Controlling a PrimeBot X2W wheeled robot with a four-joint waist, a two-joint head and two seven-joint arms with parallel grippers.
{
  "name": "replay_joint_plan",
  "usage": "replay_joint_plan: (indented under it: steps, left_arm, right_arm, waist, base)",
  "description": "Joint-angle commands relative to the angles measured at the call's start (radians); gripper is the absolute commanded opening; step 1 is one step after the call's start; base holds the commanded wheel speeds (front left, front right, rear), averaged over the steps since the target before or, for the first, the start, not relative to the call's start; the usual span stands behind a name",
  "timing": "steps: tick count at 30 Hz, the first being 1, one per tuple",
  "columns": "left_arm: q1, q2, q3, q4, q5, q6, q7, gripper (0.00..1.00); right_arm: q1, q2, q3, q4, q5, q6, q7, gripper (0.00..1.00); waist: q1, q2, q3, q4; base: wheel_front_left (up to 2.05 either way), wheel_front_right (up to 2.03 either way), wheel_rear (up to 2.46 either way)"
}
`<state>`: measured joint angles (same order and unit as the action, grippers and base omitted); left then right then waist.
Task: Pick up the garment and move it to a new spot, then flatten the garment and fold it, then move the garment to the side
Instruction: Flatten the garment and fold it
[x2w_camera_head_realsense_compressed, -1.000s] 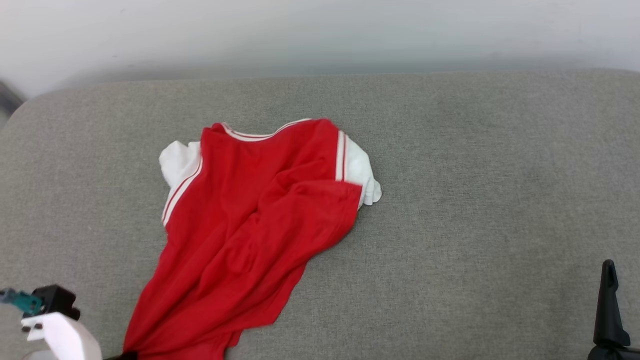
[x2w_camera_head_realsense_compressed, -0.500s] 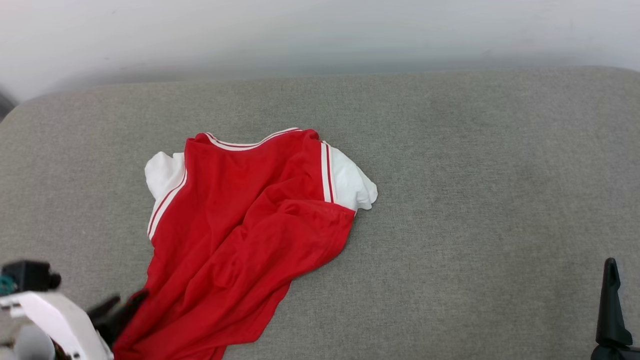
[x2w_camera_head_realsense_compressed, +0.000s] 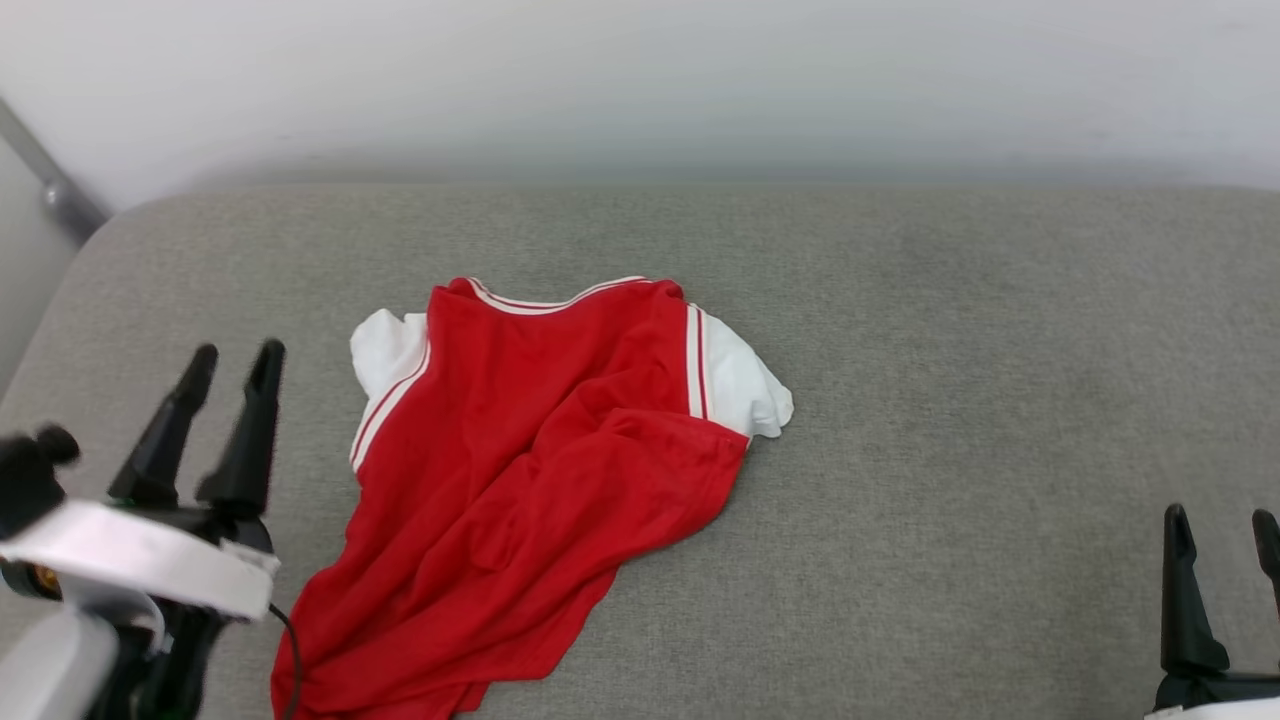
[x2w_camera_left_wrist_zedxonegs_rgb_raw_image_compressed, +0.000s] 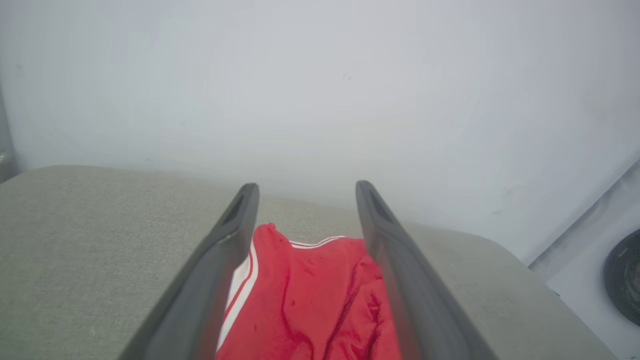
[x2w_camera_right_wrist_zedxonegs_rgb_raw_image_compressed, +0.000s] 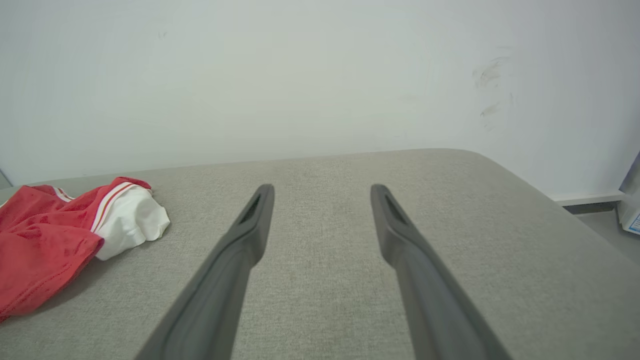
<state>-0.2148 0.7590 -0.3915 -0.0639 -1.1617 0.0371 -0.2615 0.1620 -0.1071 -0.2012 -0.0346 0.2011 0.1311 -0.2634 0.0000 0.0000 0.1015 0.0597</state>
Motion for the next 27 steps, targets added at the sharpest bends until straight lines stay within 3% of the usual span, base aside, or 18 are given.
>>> replay_joint_plan:
  steps: [1,5,7,11,13,15,19,27]
  left_arm:
    - [0.021,-0.025,0.034,-0.004,0.063,-0.013,-0.004,1.0]
    - [0.143,-0.236,0.202,-0.042,0.39,-0.074,-0.003,1.0]
    - [0.202,-0.349,0.281,-0.052,0.5,-0.1,-0.003,1.0]
    - [0.285,-0.484,0.355,-0.065,0.69,-0.151,-0.003,1.0]
    - [0.312,-0.544,0.382,-0.06,0.728,-0.161,-0.003,1.0]
    - [0.324,-0.564,0.394,-0.062,0.779,-0.166,-0.003,1.0]
    - [0.336,-0.606,0.388,-0.066,0.775,-0.168,-0.003,1.0]
    - [0.347,-0.611,0.365,-0.054,0.755,-0.167,-0.003,1.0]
  right_arm:
    - [-0.019,-0.011,0.006,0.006,0.012,-0.001,-0.002,1.0]
    - [-0.055,-0.055,0.04,0.039,0.047,-0.001,-0.002,1.0]
    - [-0.077,-0.08,0.062,0.054,0.053,-0.001,-0.002,1.0]
    - [-0.113,-0.115,0.099,0.086,0.069,-0.001,-0.002,1.0]
    - [-0.127,-0.128,0.111,0.099,0.073,-0.001,-0.002,1.0]
    - [-0.14,-0.135,0.123,0.112,0.079,-0.001,-0.002,1.0]
    - [-0.152,-0.146,0.144,0.137,0.085,-0.001,-0.002,1.0]
    - [-0.184,-0.158,0.179,0.195,0.104,-0.001,-0.002,1.0]
  waist:
    - [0.0,0.0,-0.008,0.008]
    - [0.0,0.0,-0.026,0.024]
    - [0.0,0.0,-0.036,0.028]
    - [0.0,0.0,-0.043,0.032]
    - [0.0,0.0,-0.047,0.038]
    - [0.0,0.0,-0.051,0.044]
    - [0.0,0.0,-0.059,0.057]
    - [0.0,0.0,-0.067,0.091]
  base:
    - [0.0,0.0,0.0]
    - [0.0,0.0,0.0]
    - [0.0,0.0,0.0]
    - [0.0,0.0,0.0]
    - [0.0,0.0,0.0]
    - [0.0,0.0,0.0]
    - [0.0,0.0,0.0]
    - [0.0,0.0,0.0]
